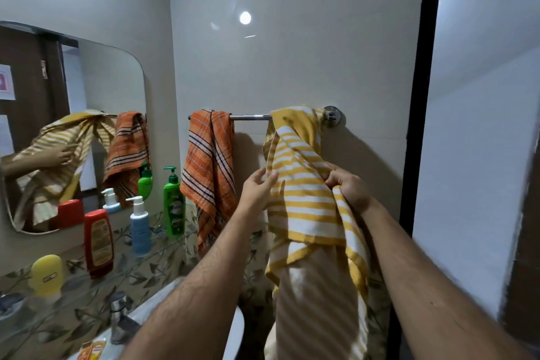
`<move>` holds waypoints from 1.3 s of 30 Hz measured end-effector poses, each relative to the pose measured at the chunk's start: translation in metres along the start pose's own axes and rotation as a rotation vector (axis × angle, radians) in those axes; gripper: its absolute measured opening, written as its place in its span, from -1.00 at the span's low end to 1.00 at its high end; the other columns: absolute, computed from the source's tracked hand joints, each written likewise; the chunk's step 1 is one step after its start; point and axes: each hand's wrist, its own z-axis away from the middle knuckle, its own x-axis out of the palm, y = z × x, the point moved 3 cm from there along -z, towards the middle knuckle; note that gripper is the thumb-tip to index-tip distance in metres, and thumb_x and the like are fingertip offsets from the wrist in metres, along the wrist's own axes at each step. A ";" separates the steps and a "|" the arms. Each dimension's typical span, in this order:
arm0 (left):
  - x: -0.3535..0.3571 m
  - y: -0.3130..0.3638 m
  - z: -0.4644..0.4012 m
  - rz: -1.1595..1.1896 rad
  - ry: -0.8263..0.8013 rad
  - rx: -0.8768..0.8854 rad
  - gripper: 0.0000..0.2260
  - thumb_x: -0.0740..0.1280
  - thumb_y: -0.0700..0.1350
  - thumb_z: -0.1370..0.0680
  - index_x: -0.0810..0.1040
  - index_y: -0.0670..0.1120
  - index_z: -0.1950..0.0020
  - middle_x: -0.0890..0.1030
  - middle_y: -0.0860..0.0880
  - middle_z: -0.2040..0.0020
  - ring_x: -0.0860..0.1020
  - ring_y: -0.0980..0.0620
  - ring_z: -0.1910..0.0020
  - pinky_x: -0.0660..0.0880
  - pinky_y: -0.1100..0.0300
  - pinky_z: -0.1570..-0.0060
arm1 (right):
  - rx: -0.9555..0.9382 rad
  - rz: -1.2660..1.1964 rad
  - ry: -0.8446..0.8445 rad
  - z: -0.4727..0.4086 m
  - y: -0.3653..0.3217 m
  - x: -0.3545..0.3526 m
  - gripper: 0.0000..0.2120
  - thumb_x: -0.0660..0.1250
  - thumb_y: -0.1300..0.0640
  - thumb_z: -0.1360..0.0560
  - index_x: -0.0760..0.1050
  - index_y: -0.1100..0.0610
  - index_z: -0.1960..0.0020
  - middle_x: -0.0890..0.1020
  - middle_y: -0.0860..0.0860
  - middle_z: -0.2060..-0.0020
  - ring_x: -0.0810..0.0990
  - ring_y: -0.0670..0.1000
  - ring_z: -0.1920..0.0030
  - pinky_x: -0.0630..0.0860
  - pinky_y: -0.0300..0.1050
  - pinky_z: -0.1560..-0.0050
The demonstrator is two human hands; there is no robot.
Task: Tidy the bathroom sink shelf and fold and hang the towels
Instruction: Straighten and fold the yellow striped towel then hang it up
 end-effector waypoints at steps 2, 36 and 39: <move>0.008 0.002 0.007 0.068 -0.009 0.034 -0.74 0.40 0.01 -0.54 0.65 -0.14 -0.11 0.70 -0.12 -0.01 0.66 -0.08 0.00 0.61 0.02 -0.03 | 0.017 0.025 0.000 0.008 0.007 -0.001 -0.57 0.21 0.56 -0.44 0.48 0.11 0.42 0.63 0.22 0.01 0.65 0.01 -0.02 0.53 -0.19 -0.05; -0.017 0.013 0.100 -0.248 -0.247 0.097 -0.77 0.20 0.00 -0.65 0.49 -0.11 0.09 0.46 -0.02 0.26 0.45 0.04 0.24 0.44 0.18 0.16 | 0.350 0.273 -0.311 0.075 0.072 0.058 -0.75 0.27 0.12 -0.52 0.58 0.26 0.20 0.60 0.04 0.31 0.51 0.00 0.29 0.39 -0.14 0.26; -0.009 0.015 0.103 -0.294 -0.238 0.060 -0.76 0.23 0.02 -0.64 0.58 -0.07 0.09 0.59 0.09 0.28 0.57 0.17 0.27 0.50 0.28 0.21 | 0.326 0.282 -0.368 0.079 0.074 0.059 -0.78 0.26 0.26 -0.54 0.54 0.31 0.25 0.59 0.01 0.37 0.53 -0.06 0.37 0.43 -0.23 0.32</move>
